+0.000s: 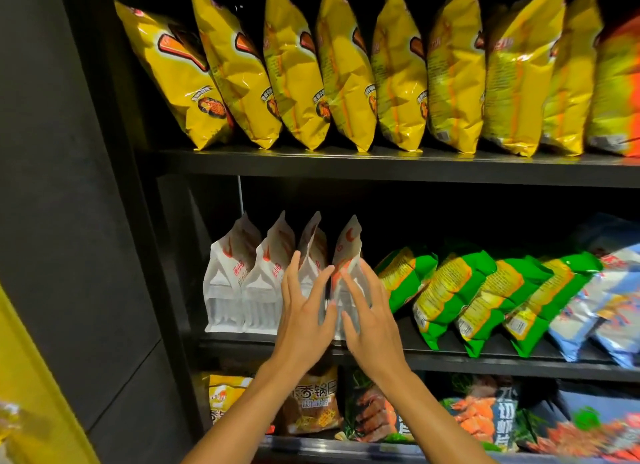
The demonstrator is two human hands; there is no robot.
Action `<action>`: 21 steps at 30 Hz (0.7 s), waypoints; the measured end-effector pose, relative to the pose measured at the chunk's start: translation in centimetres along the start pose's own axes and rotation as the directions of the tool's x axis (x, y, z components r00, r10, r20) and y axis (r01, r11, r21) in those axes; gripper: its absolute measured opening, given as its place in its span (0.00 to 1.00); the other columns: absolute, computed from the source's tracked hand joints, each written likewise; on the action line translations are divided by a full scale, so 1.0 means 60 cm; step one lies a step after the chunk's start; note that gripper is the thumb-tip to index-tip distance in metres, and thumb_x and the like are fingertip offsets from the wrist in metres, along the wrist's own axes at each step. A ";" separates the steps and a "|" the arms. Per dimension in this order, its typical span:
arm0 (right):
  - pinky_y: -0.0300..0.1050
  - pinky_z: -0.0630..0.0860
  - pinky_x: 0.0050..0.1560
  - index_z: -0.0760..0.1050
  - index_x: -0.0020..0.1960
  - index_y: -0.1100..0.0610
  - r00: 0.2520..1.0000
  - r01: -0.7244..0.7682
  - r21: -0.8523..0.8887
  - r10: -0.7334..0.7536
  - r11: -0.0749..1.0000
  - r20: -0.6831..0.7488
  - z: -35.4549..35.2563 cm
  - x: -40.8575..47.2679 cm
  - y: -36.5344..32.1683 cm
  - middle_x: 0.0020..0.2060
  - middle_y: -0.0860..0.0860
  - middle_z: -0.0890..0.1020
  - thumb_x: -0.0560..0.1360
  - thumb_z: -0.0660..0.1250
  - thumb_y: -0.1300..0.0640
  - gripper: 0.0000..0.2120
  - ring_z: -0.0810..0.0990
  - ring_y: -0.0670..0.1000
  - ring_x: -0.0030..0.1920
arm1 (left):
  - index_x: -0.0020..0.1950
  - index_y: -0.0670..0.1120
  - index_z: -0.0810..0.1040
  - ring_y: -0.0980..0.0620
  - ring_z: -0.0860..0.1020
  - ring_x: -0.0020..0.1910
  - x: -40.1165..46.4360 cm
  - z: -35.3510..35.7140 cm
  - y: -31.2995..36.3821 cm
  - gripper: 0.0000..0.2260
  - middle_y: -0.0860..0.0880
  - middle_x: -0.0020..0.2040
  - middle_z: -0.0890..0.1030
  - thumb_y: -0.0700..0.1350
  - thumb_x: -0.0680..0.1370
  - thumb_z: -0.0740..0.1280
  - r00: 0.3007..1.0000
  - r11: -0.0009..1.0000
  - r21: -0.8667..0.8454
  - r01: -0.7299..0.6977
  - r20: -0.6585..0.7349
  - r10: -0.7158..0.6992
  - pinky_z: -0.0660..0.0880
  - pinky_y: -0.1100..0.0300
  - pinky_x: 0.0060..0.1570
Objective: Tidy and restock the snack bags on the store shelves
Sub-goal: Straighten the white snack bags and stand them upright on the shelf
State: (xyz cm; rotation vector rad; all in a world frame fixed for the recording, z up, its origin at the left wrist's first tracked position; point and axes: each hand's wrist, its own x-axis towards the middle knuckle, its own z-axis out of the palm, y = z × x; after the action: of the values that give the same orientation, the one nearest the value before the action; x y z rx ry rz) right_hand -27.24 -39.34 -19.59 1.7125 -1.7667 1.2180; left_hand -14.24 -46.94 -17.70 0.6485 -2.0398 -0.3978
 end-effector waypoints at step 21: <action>0.38 0.69 0.69 0.82 0.63 0.60 0.883 -0.213 0.008 0.196 0.977 -0.427 -0.118 0.062 0.108 0.61 0.53 0.83 0.73 0.68 0.78 0.23 0.80 0.54 0.64 | 0.83 0.46 0.55 0.45 0.55 0.82 0.004 0.051 -0.031 0.37 0.47 0.83 0.55 0.53 0.80 0.69 0.995 0.987 0.140 0.079 -0.070 -0.070 0.62 0.43 0.78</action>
State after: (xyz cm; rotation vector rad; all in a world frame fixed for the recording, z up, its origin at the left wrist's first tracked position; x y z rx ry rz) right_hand -36.04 -36.82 -14.82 1.1394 -1.7095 1.5003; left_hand -16.44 -48.50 -20.07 0.8165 -1.9991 -0.2724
